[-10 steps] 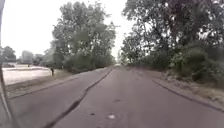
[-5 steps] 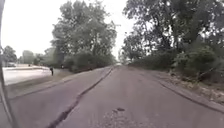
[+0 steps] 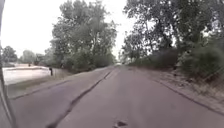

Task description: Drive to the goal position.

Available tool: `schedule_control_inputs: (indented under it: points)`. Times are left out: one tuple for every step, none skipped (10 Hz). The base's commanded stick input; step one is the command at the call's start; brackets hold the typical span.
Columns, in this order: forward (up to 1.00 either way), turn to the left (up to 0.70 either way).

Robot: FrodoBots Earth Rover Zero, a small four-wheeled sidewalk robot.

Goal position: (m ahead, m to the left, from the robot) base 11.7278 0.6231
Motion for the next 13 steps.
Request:
schedule_control_inputs:
  points:
    - [0.70, 0.00]
    - [0.70, 0.00]
    - [0.70, 0.00]
    - [0.70, 0.00]
    - [0.70, 0.00]
    - [0.70, 0.00]
    - [0.70, 0.00]
    - [0.70, 0.00]
    - [0.70, 0.00]
    - [0.70, 0.00]
    - [0.70, 0.00]
    - [0.70, 0.00]
    - [0.70, 0.00]
